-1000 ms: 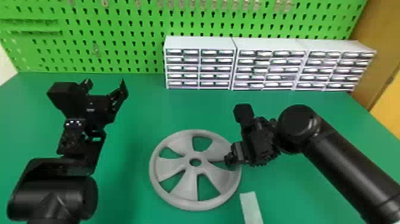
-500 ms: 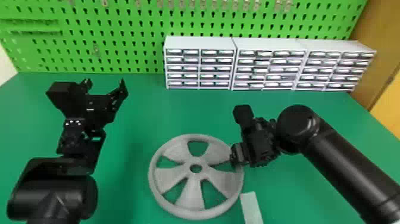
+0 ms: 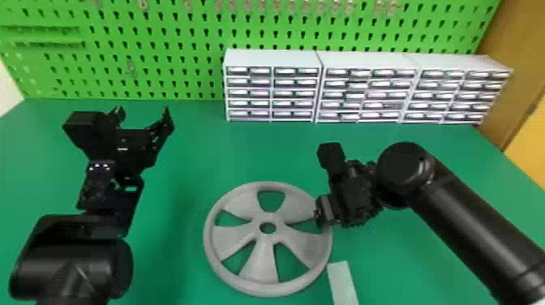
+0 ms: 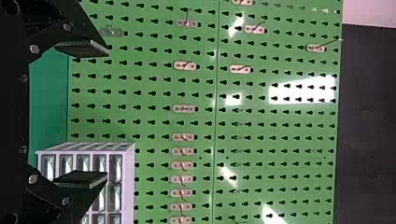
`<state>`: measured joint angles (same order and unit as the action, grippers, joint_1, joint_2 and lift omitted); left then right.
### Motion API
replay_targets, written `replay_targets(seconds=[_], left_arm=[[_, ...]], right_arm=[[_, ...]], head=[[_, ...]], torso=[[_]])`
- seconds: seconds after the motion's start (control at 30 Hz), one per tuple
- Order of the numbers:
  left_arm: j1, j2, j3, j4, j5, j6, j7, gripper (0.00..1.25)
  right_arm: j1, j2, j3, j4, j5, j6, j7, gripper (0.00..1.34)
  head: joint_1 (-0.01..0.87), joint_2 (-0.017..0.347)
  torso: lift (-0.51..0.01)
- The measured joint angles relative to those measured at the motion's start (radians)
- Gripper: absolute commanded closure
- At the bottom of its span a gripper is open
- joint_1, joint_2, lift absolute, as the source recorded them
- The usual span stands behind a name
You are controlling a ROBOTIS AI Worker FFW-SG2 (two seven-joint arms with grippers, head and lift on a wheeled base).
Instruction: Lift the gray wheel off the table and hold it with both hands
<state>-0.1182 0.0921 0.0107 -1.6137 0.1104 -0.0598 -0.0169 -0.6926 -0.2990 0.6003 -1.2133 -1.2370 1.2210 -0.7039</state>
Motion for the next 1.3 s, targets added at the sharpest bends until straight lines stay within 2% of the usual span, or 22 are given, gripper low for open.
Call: replay_targets(seconds=[0.43, 0.73, 1.13, 1.3], left_arm=[[0.0, 0.0, 0.0, 0.0, 0.001, 0.0, 0.0, 0.33], [0.0, 0.0, 0.0, 0.0, 0.002, 0.0, 0.0, 0.33], [-0.001, 0.001, 0.004, 0.0, 0.003, 0.0, 0.0, 0.33], [0.001, 0.001, 0.007, -0.004, 0.003, 0.0, 0.0, 0.33]], right_arm=[[0.002, 0.005, -0.009, -0.013, 0.011, -0.001, 0.0, 1.07], [0.007, 0.011, -0.02, -0.061, 0.063, -0.022, 0.002, 1.07], [0.042, 0.025, -0.053, -0.144, 0.186, -0.117, 0.074, 1.07], [0.074, 0.037, -0.089, -0.205, 0.275, -0.179, 0.1, 1.07]], head=[[0.711, 0.015], [0.711, 0.015], [0.711, 0.015], [0.711, 0.015]], torso=[[-0.098], [-0.098], [-0.098], [-0.098]])
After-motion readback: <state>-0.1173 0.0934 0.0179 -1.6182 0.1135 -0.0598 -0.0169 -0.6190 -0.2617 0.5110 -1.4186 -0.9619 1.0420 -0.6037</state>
